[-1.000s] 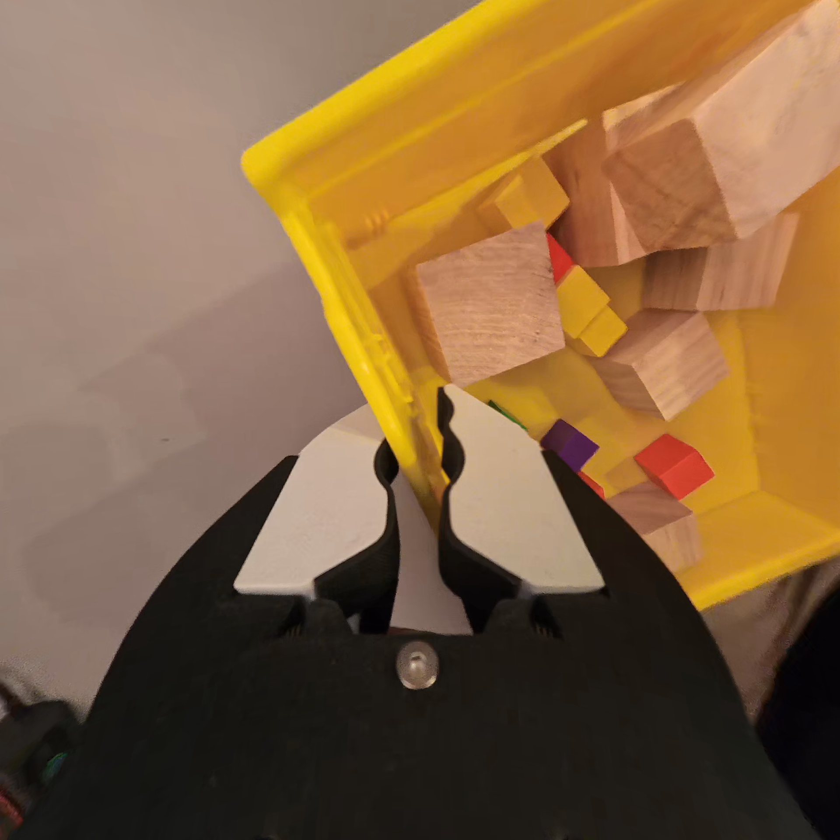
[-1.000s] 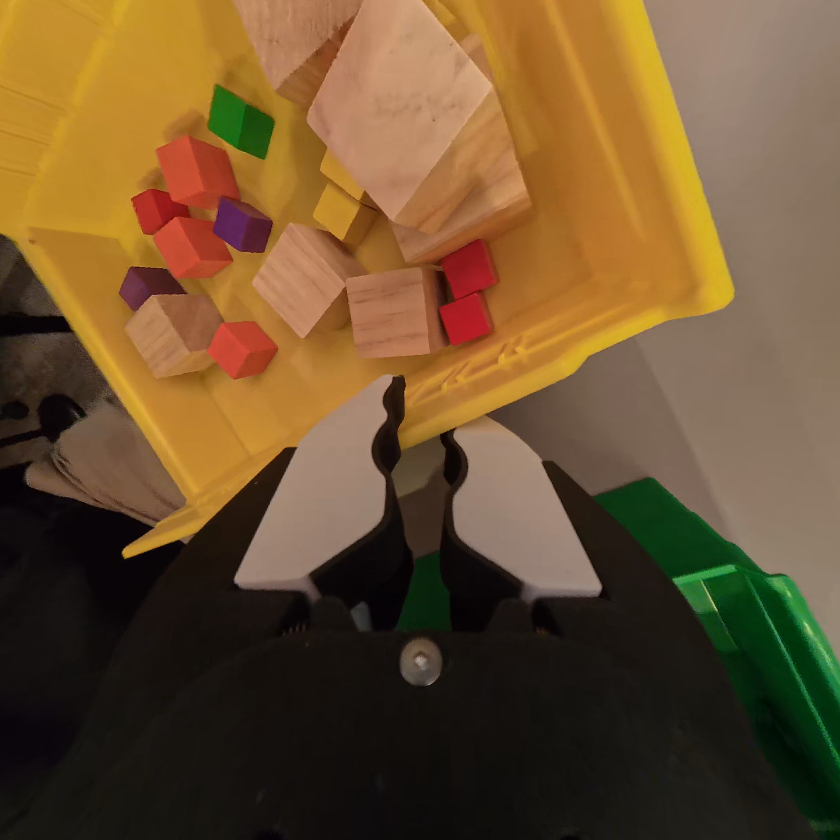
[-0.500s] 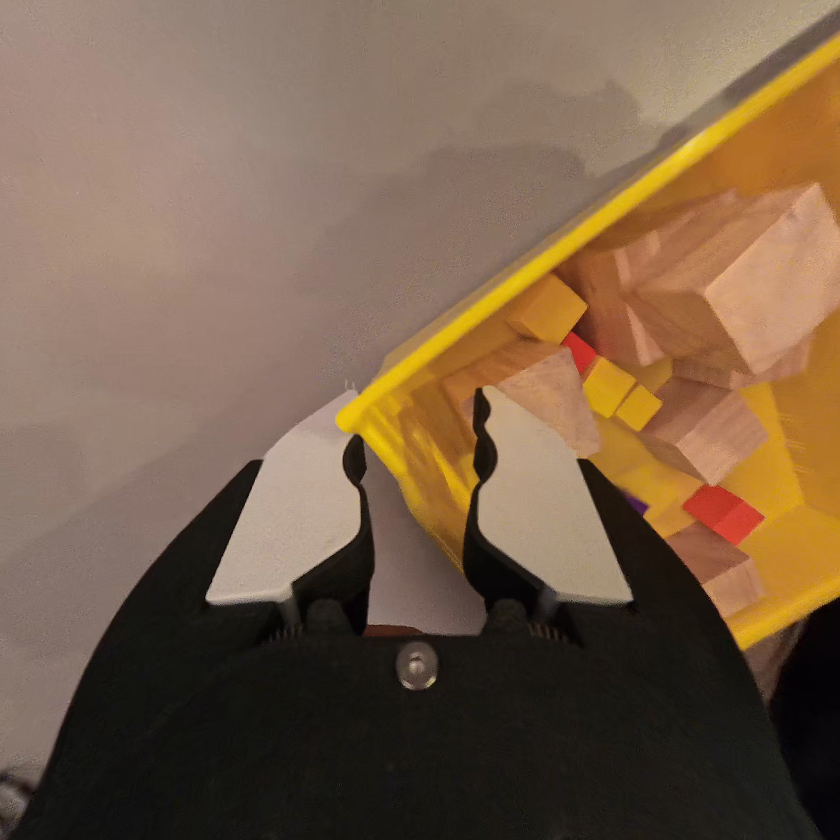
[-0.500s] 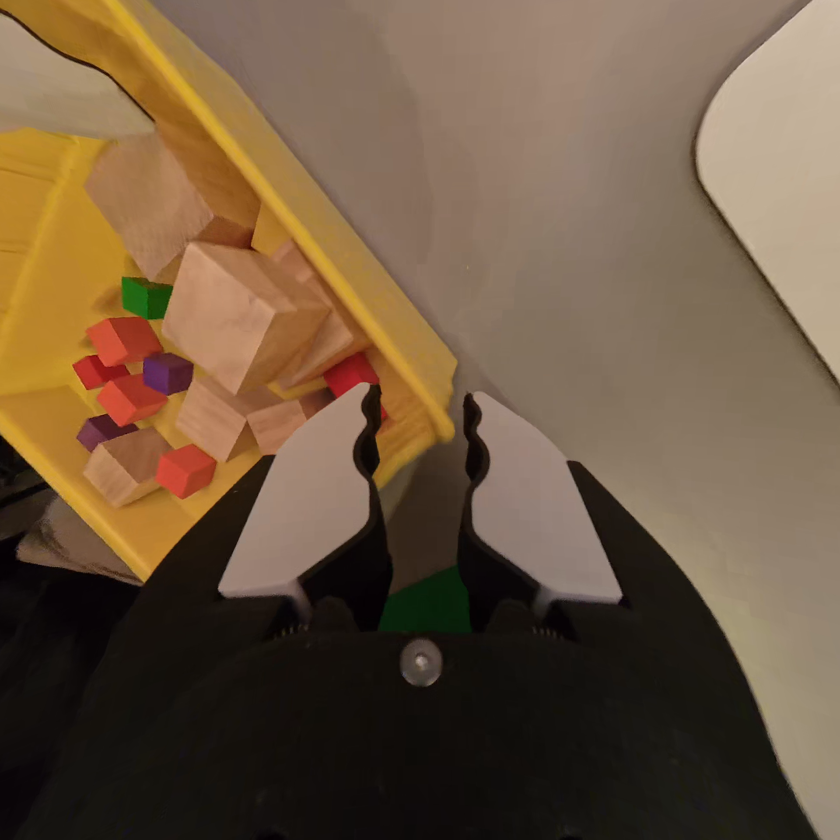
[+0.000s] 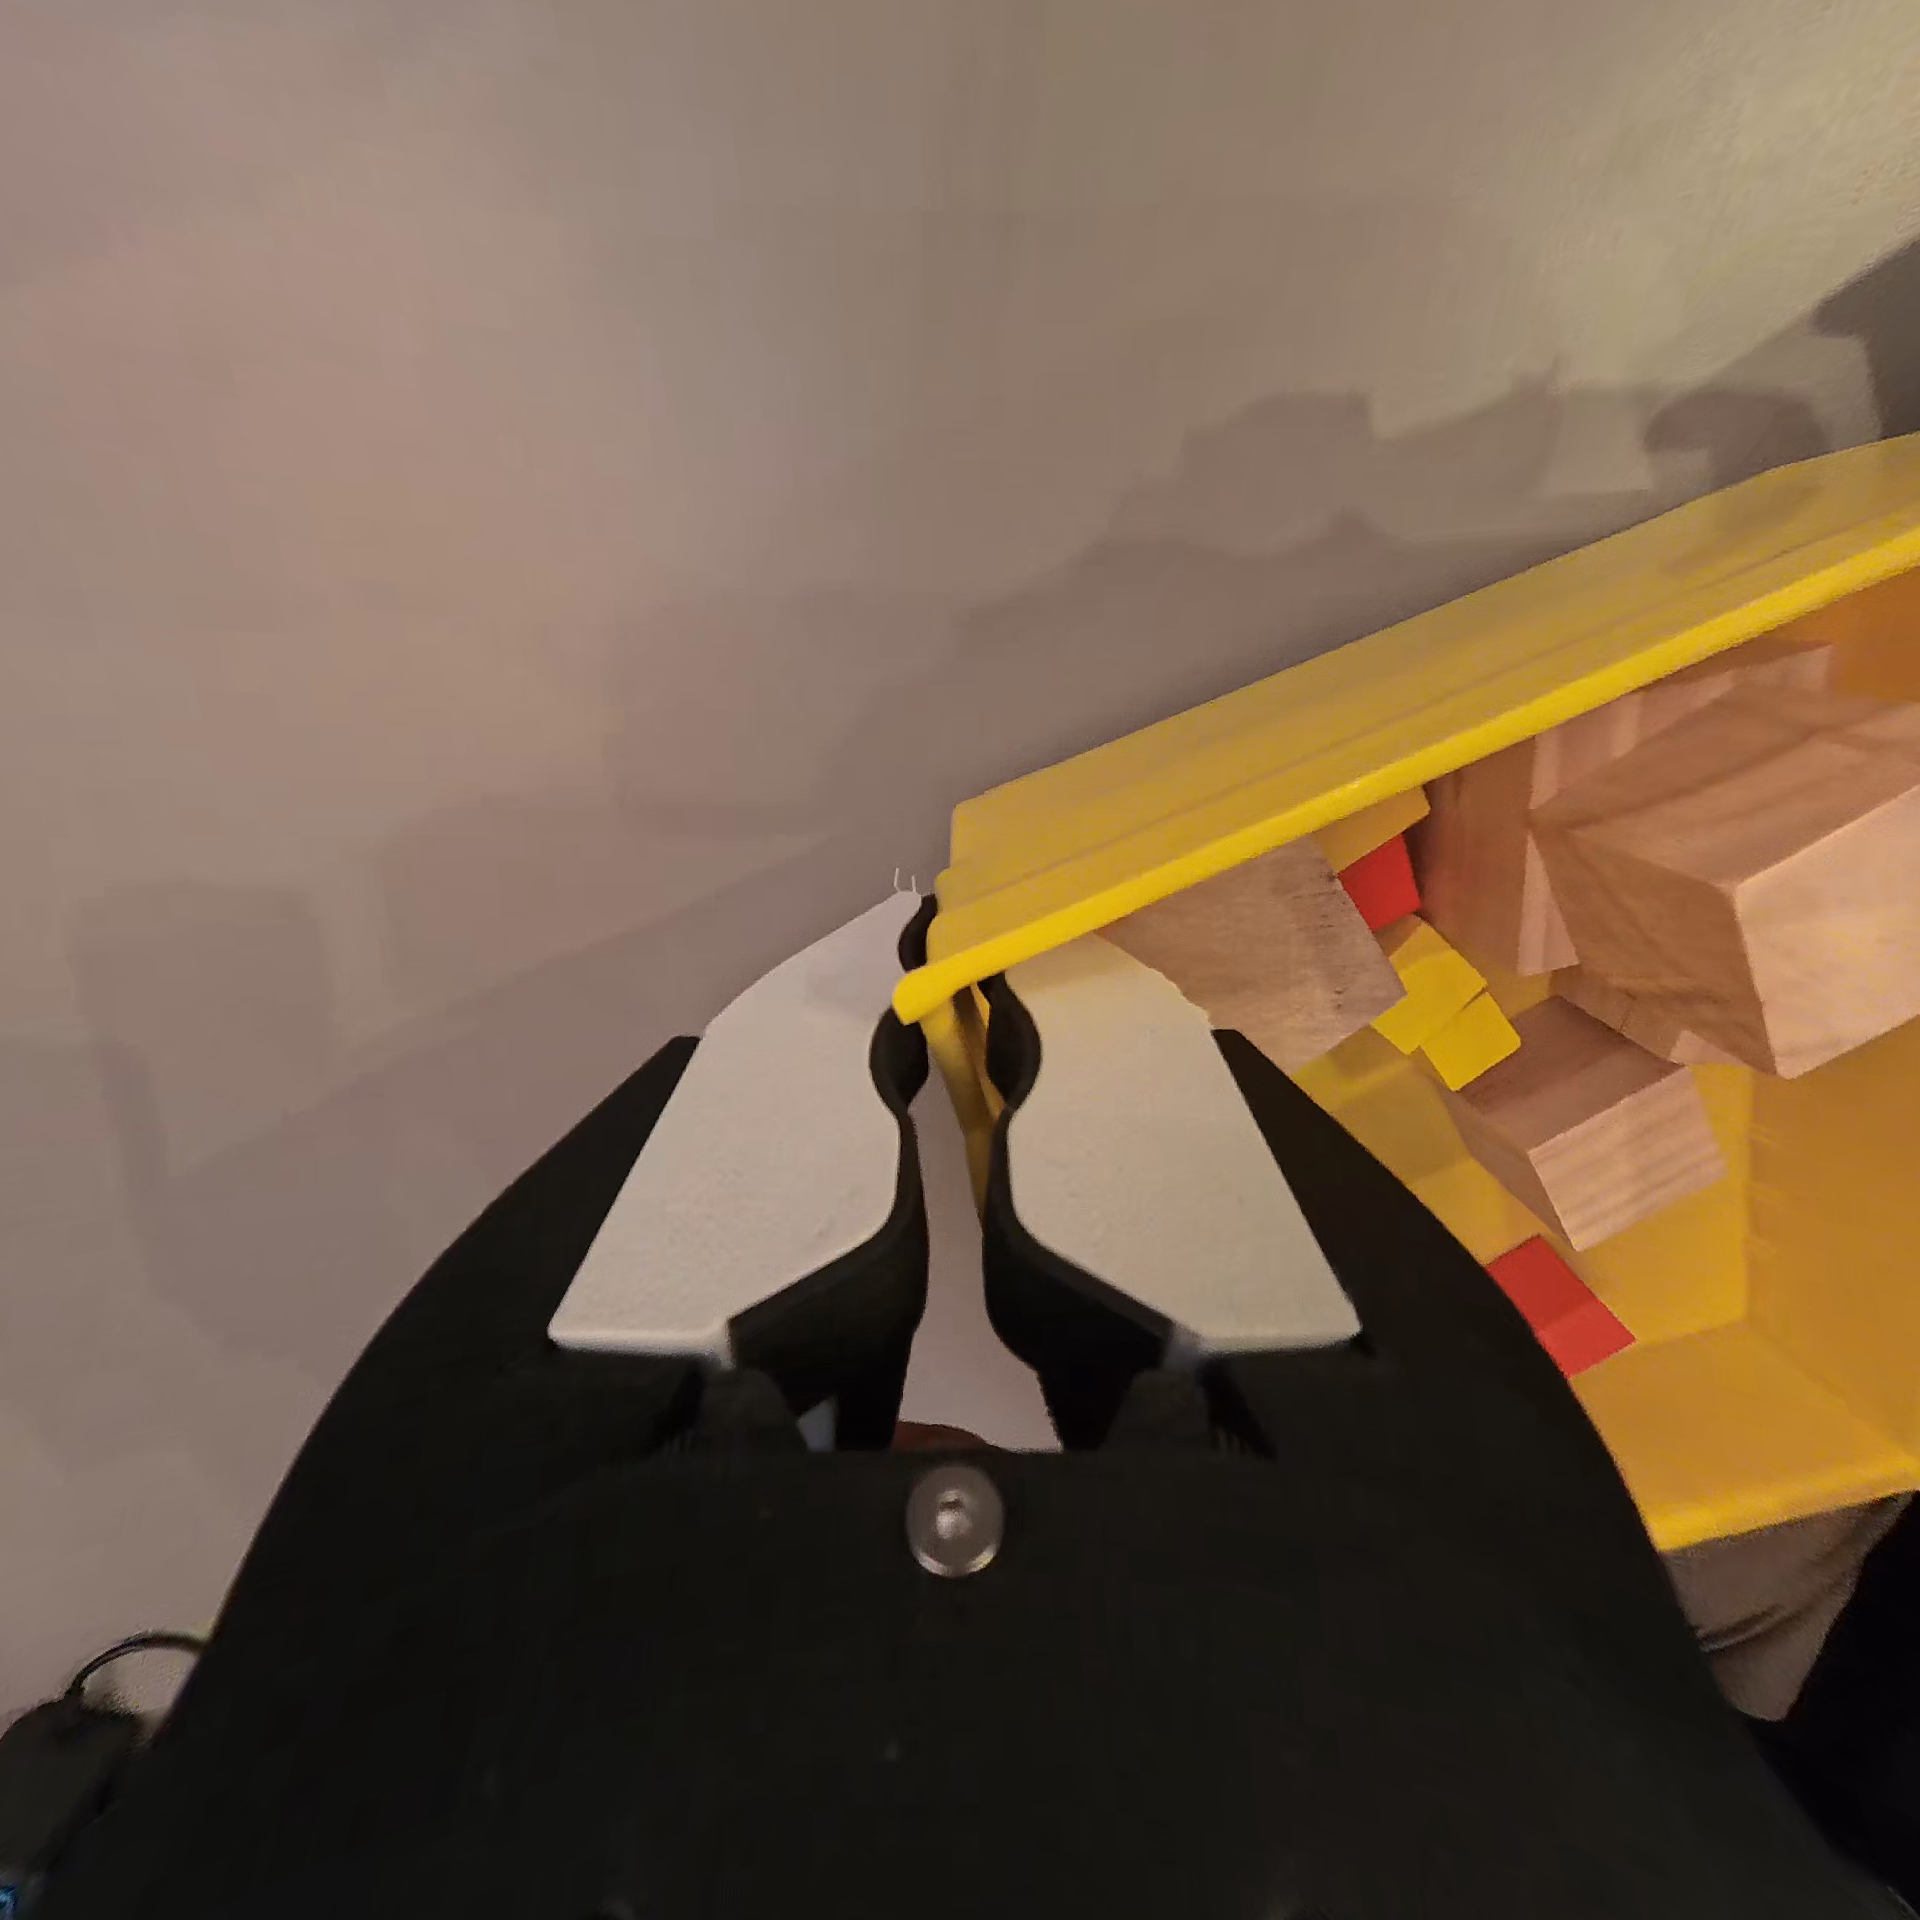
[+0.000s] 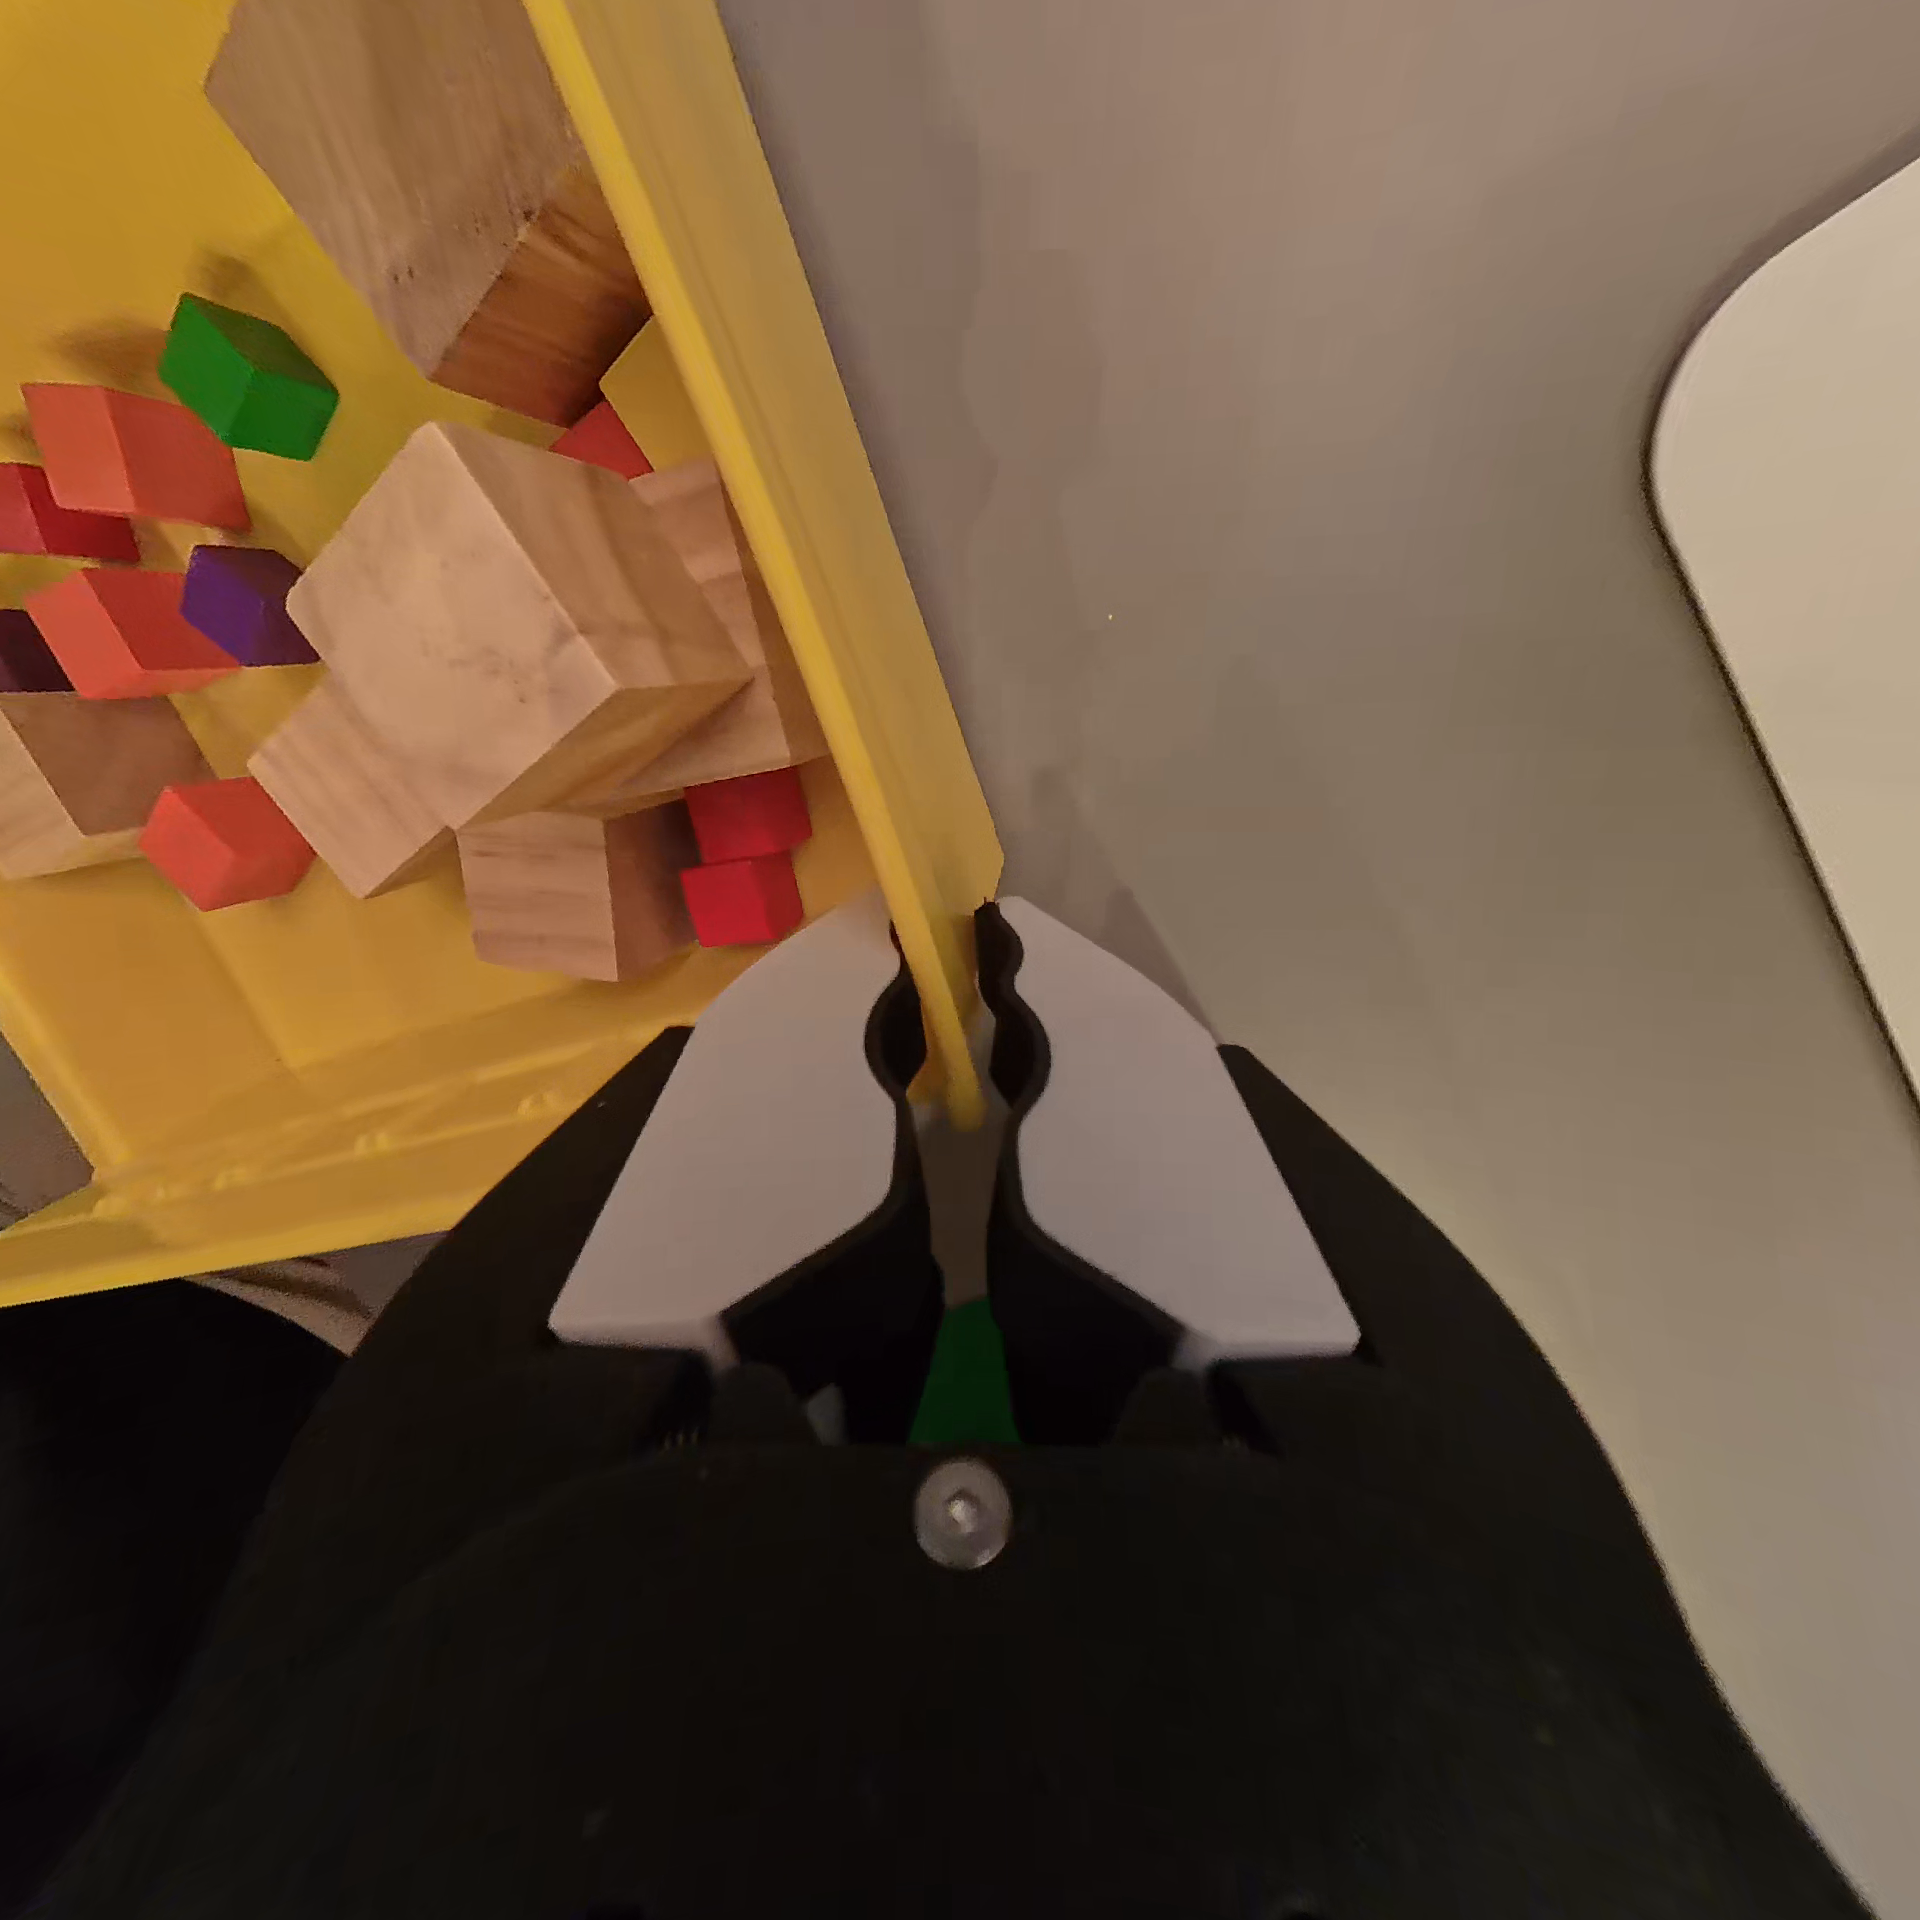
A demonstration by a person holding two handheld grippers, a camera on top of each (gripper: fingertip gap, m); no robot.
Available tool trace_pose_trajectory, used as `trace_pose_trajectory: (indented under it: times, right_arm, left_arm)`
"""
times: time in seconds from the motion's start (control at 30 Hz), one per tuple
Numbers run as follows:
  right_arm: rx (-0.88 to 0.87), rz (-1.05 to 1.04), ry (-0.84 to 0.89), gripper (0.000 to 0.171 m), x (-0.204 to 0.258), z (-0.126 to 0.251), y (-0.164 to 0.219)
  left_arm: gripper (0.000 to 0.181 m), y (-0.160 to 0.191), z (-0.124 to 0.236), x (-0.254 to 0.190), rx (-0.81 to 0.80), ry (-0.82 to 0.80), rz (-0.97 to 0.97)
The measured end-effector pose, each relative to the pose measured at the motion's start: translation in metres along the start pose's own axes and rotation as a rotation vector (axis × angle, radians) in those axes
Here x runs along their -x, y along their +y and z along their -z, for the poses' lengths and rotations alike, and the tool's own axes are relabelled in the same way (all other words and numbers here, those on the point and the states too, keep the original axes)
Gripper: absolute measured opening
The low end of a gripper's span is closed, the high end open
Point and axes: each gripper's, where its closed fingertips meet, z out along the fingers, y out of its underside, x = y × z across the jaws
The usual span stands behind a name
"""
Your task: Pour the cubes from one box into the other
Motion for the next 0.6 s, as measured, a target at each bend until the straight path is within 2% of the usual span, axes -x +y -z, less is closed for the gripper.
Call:
trace_pose_trajectory:
  times: [0.27, 0.43, 0.6]
  right_arm:
    - [-0.051, 0.016, 0.045, 0.005, -0.016, 0.049, -0.004]
    - [-0.088, 0.011, 0.045, 0.006, -0.031, 0.086, -0.003]
    - [-0.126, 0.003, 0.067, 0.007, -0.055, 0.141, 0.002]
  left_arm:
    - [0.006, -0.035, 0.037, -0.007, -0.03, -0.02, -0.045]
    - [0.005, -0.07, 0.067, -0.015, -0.047, -0.04, -0.082]
    - [0.006, -0.118, 0.107, -0.033, -0.096, -0.063, -0.118]
